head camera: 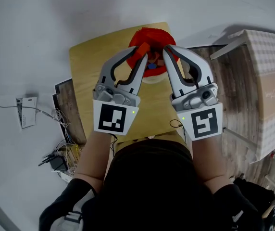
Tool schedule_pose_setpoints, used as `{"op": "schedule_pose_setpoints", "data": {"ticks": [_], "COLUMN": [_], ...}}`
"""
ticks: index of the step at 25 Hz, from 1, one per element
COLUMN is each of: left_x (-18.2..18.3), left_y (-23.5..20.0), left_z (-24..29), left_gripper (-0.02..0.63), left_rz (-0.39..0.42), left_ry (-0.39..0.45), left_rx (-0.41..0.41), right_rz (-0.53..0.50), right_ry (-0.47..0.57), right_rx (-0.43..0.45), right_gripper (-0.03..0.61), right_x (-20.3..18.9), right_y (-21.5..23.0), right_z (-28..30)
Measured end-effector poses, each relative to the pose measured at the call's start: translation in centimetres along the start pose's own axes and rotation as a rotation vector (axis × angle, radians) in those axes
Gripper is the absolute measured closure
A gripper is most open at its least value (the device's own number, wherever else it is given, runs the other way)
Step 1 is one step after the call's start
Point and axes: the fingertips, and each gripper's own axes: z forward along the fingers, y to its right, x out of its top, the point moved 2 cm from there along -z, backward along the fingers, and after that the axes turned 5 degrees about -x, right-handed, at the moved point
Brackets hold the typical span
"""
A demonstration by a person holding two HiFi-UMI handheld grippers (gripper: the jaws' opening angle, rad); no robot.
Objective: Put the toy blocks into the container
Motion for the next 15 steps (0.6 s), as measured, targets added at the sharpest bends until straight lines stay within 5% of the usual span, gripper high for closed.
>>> {"op": "schedule_pose_setpoints", "data": {"ticks": [11, 12, 13, 15], "left_x": [-5.3, -5.6, -5.9, -6.2], "left_y": [1.0, 1.0, 0.9, 1.0], "left_z": [3.1, 3.2, 3.3, 3.4], "left_gripper": [0.532, 0.510, 0.398, 0.354], "left_rz": [-0.018, -0.034, -0.049, -0.059], "left_ry": [-0.172, -0.181, -0.188, -0.196], "left_rx": [-0.022, -0.017, -0.015, -0.026], "right_rz": [0.049, 0.049, 0.047, 0.043], "right_ry": [-0.018, -0.017, -0.017, -0.018], "right_rx": [0.021, 0.023, 0.026, 0.029], "right_gripper": [0.550, 0.549, 0.551, 0.550], "right_x": [-3.4, -3.4, -3.4, -3.4], "right_y": [1.5, 1.5, 1.4, 1.4], "right_z": [0.9, 1.0, 1.0, 1.0]}}
